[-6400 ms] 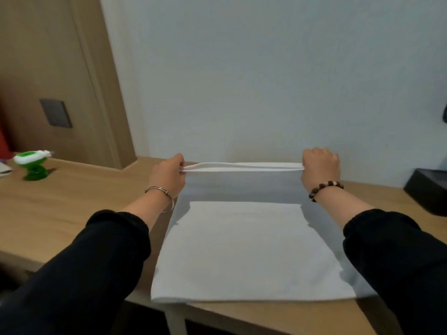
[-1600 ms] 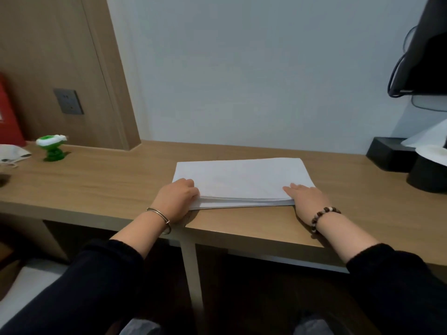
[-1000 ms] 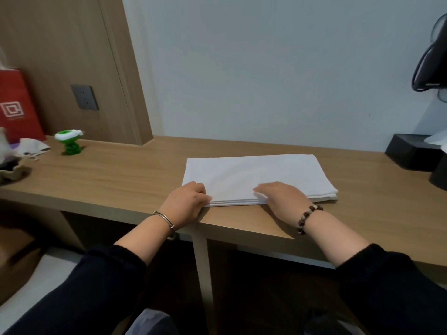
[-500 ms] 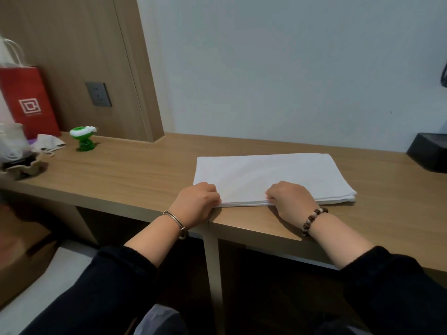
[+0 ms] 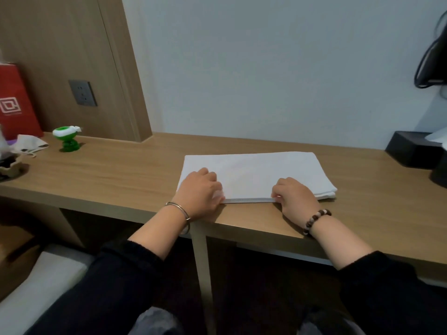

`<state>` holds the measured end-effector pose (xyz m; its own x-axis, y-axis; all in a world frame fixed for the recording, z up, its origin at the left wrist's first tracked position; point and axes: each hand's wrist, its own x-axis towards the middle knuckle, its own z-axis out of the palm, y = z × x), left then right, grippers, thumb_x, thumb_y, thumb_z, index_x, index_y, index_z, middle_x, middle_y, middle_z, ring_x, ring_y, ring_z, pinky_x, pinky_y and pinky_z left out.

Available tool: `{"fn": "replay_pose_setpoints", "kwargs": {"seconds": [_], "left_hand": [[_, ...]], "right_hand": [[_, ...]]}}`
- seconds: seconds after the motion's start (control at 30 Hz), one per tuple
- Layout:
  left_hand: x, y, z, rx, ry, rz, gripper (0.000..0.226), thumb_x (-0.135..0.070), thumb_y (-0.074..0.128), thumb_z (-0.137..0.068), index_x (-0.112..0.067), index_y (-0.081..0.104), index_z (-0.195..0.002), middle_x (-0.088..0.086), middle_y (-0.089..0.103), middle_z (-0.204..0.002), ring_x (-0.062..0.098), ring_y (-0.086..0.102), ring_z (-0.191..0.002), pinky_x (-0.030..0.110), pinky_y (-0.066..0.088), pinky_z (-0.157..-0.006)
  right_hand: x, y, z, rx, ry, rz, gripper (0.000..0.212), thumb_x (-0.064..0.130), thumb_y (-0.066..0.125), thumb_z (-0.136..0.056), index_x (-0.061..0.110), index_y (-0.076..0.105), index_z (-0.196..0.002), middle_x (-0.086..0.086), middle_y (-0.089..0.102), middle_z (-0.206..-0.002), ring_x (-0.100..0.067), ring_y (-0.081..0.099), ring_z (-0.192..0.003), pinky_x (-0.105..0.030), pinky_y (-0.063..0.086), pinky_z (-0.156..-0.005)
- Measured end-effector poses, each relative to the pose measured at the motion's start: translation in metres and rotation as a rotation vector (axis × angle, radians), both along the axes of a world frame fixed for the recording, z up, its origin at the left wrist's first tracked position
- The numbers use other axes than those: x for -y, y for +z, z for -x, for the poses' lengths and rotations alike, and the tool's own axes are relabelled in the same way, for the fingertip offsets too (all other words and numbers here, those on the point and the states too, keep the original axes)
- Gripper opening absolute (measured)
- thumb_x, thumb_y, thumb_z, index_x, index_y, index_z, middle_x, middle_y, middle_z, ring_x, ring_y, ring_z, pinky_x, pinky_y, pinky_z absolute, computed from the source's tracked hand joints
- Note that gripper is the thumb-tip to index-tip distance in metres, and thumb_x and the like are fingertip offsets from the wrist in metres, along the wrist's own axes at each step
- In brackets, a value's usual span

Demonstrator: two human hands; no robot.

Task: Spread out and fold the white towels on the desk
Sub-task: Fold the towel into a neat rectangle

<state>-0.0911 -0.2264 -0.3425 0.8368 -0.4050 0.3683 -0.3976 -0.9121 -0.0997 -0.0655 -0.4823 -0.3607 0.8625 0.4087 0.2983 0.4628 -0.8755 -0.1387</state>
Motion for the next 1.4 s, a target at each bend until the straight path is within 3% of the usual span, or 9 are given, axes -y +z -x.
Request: {"fn": "replay_pose_setpoints", "kwargs": {"seconds": [0.07, 0.2, 0.33, 0.4, 0.53, 0.67, 0.97, 1.23, 1.4], "left_hand": [[0.035, -0.003, -0.007, -0.126, -0.042, 0.191, 0.027, -0.040, 0.050, -0.093, -0.026, 0.065, -0.110, -0.006, 0.058, -0.107, 0.014, 0.049, -0.099, 0.026, 0.041, -0.079], [0.073, -0.013, -0.020, -0.246, -0.042, 0.331, 0.018, -0.035, 0.061, -0.088, -0.026, 0.070, -0.102, -0.007, 0.059, -0.102, 0.011, 0.053, -0.095, 0.024, 0.041, -0.079], [0.072, -0.018, -0.023, -0.278, -0.014, 0.530, 0.015, -0.030, 0.073, -0.080, -0.021, 0.074, -0.091, -0.005, 0.063, -0.096, 0.010, 0.055, -0.086, 0.022, 0.042, -0.078], [0.072, -0.020, -0.023, -0.277, -0.010, 0.577, 0.013, -0.029, 0.075, -0.077, -0.021, 0.075, -0.087, -0.008, 0.061, -0.091, 0.008, 0.054, -0.083, 0.019, 0.039, -0.074], [0.074, -0.022, -0.023, -0.265, 0.023, 0.607, 0.008, -0.029, 0.077, -0.075, -0.023, 0.070, -0.077, -0.013, 0.056, -0.082, 0.005, 0.049, -0.077, 0.019, 0.037, -0.069], [0.075, -0.024, -0.025, -0.255, 0.046, 0.585, 0.016, -0.031, 0.076, -0.076, -0.026, 0.061, -0.070, -0.016, 0.051, -0.077, 0.004, 0.047, -0.075, 0.018, 0.034, -0.066], [0.076, -0.025, -0.028, -0.261, 0.068, 0.569, 0.024, -0.031, 0.075, -0.077, -0.028, 0.054, -0.066, -0.017, 0.048, -0.074, 0.005, 0.046, -0.074, 0.021, 0.035, -0.067], [0.076, -0.025, -0.027, -0.254, 0.068, 0.570, 0.025, -0.031, 0.076, -0.076, -0.027, 0.054, -0.065, -0.017, 0.047, -0.071, 0.004, 0.044, -0.071, 0.021, 0.032, -0.063], [0.076, -0.025, -0.027, -0.254, 0.059, 0.575, 0.028, -0.031, 0.076, -0.076, -0.029, 0.051, -0.063, -0.017, 0.047, -0.071, 0.004, 0.044, -0.069, 0.019, 0.032, -0.061]], "right_hand": [[-0.003, -0.001, 0.000, 0.001, 0.016, -0.028, 0.014, 0.017, 0.053, -0.094, 0.020, 0.066, -0.096, 0.006, 0.056, -0.099, -0.009, 0.045, -0.091, -0.019, 0.035, -0.079], [0.009, 0.004, 0.001, -0.129, -0.045, -0.370, 0.015, 0.020, 0.059, -0.092, 0.016, 0.072, -0.095, 0.008, 0.063, -0.095, -0.007, 0.053, -0.091, -0.022, 0.038, -0.082], [0.060, 0.006, -0.007, 0.094, -0.556, -0.621, 0.022, 0.020, 0.055, -0.091, 0.006, 0.069, -0.080, -0.003, 0.064, -0.080, -0.022, 0.057, -0.075, -0.031, 0.047, -0.067], [0.080, 0.008, -0.010, -0.033, -0.707, -0.602, 0.034, 0.030, 0.054, -0.090, 0.008, 0.064, -0.067, -0.004, 0.055, -0.061, -0.023, 0.050, -0.060, -0.032, 0.043, -0.059], [0.087, 0.014, -0.015, -0.274, -0.700, -0.602, 0.040, 0.031, 0.059, -0.085, 0.011, 0.054, -0.052, -0.005, 0.043, -0.050, -0.021, 0.042, -0.052, -0.028, 0.034, -0.053], [0.086, 0.024, -0.021, -0.300, -0.667, -0.782, 0.022, 0.019, 0.062, -0.082, -0.001, 0.067, -0.072, -0.012, 0.058, -0.069, -0.023, 0.049, -0.067, -0.034, 0.046, -0.064], [0.087, 0.031, -0.020, -0.465, -0.718, -0.460, 0.031, 0.026, 0.060, -0.085, -0.001, 0.066, -0.071, -0.010, 0.065, -0.066, -0.023, 0.057, -0.057, -0.024, 0.039, -0.048], [0.088, 0.041, -0.013, -0.615, -0.724, -0.472, 0.034, 0.033, 0.060, -0.091, 0.000, 0.063, -0.083, -0.004, 0.061, -0.048, -0.008, 0.046, -0.029, -0.015, 0.034, -0.033], [0.086, 0.040, -0.011, -0.729, -0.712, -0.582, 0.052, 0.037, 0.036, -0.100, -0.004, 0.065, -0.088, -0.011, 0.068, -0.058, -0.015, 0.053, -0.041, -0.022, 0.041, -0.045]]}}
